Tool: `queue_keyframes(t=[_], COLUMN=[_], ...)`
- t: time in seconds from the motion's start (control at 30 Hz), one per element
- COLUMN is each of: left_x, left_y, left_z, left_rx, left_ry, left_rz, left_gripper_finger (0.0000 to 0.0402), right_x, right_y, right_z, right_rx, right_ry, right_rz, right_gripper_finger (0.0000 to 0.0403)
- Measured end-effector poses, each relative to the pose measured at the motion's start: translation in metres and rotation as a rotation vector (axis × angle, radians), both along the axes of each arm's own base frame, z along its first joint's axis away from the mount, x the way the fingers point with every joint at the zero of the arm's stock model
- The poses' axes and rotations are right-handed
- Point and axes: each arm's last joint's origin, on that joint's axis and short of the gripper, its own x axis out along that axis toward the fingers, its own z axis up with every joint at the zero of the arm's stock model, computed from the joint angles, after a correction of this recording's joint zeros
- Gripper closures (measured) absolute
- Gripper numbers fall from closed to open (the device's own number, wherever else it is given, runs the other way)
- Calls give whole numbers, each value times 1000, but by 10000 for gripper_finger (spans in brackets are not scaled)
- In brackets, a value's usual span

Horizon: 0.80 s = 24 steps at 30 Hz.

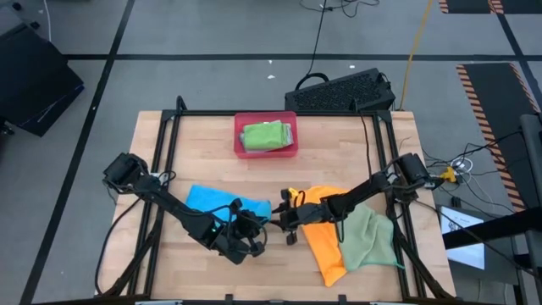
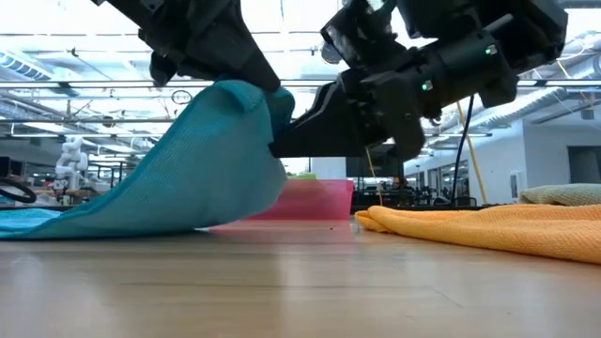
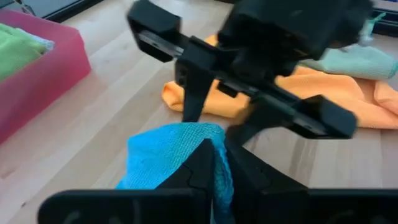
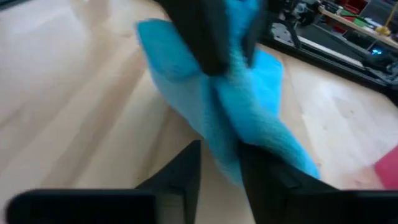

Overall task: Fold microfiber towels
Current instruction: Fold the blue towel

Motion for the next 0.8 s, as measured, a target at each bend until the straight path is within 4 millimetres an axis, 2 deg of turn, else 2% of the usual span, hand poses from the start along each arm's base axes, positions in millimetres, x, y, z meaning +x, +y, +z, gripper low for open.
queue_keyframes(t=[0.1, 0.2, 0.37, 0.53, 0.73, 0.8], left_x=[0, -1, -5, -9, -12, -14], left_y=[0, 1, 2, -4, -7, -6], left_z=[0, -1, -5, -5, -6, -7], left_rx=[2, 7, -13, -16, -23, -15], left_ry=[2, 16, 45, 55, 56, 72], left_rz=[-1, 3, 26, 11, 12, 19], left_gripper_finger=[363, 362, 362, 362, 362, 362], right_x=[0, -3, -10, -12, -21, -25], right_y=[-3, 0, 6, 11, 10, 10], right_z=[-2, -8, -15, -14, -21, -18], right_rx=[-21, -45, -48, -9, -59, -62], right_ry=[25, 91, 180, 199, 325, 363], right_rz=[11, 92, 105, 153, 191, 173], right_gripper_finger=[352, 394, 390, 400, 378, 369])
